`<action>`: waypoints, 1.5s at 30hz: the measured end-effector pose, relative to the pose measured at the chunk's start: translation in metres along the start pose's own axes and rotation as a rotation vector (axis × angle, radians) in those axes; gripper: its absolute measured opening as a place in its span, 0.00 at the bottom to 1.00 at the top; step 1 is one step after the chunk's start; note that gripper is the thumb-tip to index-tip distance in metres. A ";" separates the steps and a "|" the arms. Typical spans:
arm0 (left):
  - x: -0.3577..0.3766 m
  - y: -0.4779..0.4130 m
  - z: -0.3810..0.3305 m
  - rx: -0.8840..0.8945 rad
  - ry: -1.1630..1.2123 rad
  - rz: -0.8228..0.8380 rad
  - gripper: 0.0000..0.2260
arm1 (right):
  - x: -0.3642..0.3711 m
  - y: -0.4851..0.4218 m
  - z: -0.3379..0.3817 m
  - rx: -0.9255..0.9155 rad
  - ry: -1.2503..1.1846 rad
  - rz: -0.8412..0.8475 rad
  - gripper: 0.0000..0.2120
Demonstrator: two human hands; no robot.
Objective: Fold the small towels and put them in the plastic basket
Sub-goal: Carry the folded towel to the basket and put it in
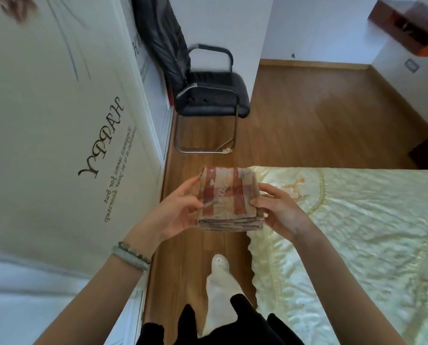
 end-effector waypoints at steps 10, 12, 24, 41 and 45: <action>0.027 -0.173 -0.102 0.005 0.064 -0.041 0.28 | -0.037 -0.178 0.106 -0.012 0.003 0.009 0.16; 0.031 -0.200 -0.119 -0.001 0.068 -0.036 0.29 | -0.043 -0.208 0.120 -0.010 0.010 0.001 0.16; 0.029 -0.386 -0.213 -0.015 -0.059 0.051 0.28 | -0.062 -0.377 0.185 0.005 -0.089 -0.079 0.17; 0.121 -0.640 -0.348 -0.178 -0.291 0.359 0.26 | -0.147 -0.561 0.291 -0.003 -0.302 -0.479 0.18; 0.166 -0.693 -0.352 -0.200 -0.345 0.435 0.25 | -0.196 -0.590 0.301 0.008 -0.299 -0.554 0.19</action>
Point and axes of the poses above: each hand's wrist, its own y-axis away from the middle knuckle, its own x-axis out of the palm, z = x × y, the point moved 9 cm from there along -y, towards the middle knuckle, and after that the axes turned 13 degrees about -z, right-handed, at the moved point
